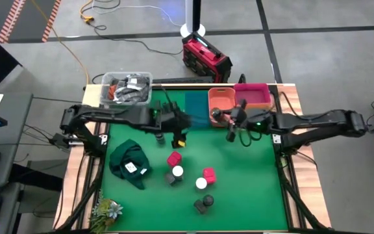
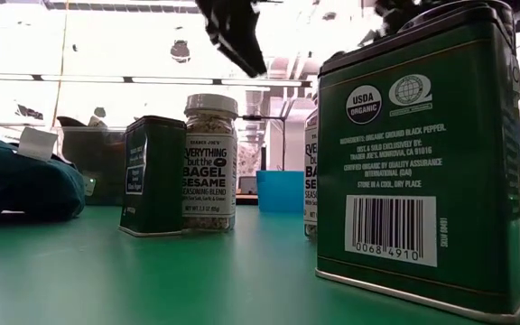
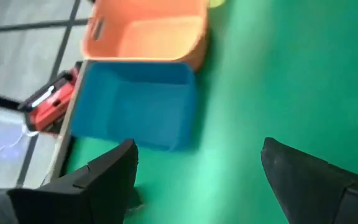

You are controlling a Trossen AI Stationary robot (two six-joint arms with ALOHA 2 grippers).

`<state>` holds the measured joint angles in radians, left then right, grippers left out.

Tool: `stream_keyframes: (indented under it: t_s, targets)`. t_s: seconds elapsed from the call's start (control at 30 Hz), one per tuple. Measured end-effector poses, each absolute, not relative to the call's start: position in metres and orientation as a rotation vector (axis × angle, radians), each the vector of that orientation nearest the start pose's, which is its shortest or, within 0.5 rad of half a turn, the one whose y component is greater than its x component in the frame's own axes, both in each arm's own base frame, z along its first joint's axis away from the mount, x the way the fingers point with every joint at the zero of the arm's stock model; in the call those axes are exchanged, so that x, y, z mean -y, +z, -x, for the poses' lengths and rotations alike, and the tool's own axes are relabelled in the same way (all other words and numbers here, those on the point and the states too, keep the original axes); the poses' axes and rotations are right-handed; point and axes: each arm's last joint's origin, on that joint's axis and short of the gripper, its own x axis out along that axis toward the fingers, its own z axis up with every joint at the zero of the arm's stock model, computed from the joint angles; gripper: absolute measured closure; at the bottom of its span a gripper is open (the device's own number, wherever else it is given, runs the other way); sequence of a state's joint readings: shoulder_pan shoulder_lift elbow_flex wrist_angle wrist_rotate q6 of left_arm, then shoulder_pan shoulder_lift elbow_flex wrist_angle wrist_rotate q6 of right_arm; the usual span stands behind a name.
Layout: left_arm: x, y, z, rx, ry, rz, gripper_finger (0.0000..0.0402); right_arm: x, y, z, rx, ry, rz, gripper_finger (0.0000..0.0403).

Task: Sort spices by type
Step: Put the middle black seasoning bottle into the pink bin

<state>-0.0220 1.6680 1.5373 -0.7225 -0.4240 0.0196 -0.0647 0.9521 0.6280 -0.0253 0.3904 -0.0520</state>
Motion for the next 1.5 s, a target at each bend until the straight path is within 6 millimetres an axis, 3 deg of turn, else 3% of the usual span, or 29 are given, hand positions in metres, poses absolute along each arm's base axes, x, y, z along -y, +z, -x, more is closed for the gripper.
stream_keyframes:
  t_s: [0.17,0.4,0.57,0.77,0.97,1.13,1.33,1.5]
  targets:
    - [0.005,0.292,-0.362,-0.793,0.341,-0.226,0.0075,0.028,0.255,-0.179,-0.289,-0.519,0.098,0.0218]
    - [0.01,0.299,-0.349,-0.538,0.306,-0.191,0.0075,0.04,0.231,-0.156,-0.081,-0.62,0.064,0.0215]
    - [0.009,0.294,-0.333,-0.305,0.27,-0.139,0.0075,0.045,0.213,-0.149,0.004,-0.644,0.042,0.0214]
    - [0.005,0.28,-0.336,-0.091,0.21,-0.08,0.0075,0.034,0.223,-0.156,0.214,-0.365,-0.044,0.0214]
    - [0.0,0.261,-0.351,-0.056,0.209,-0.072,0.0075,0.013,0.23,-0.168,0.326,-0.223,-0.011,0.0214]
    - [-0.01,0.255,-0.366,-0.04,0.235,-0.05,0.0075,0.004,0.239,-0.186,0.322,-0.179,0.035,0.0214]
    - [-0.02,0.263,-0.382,-0.017,0.248,-0.028,0.0075,0.001,0.241,-0.208,0.272,-0.168,0.086,0.0214]
    - [-0.021,0.265,-0.384,-0.021,0.233,-0.029,0.0075,0.001,0.243,-0.221,0.257,-0.172,0.11,0.0214]
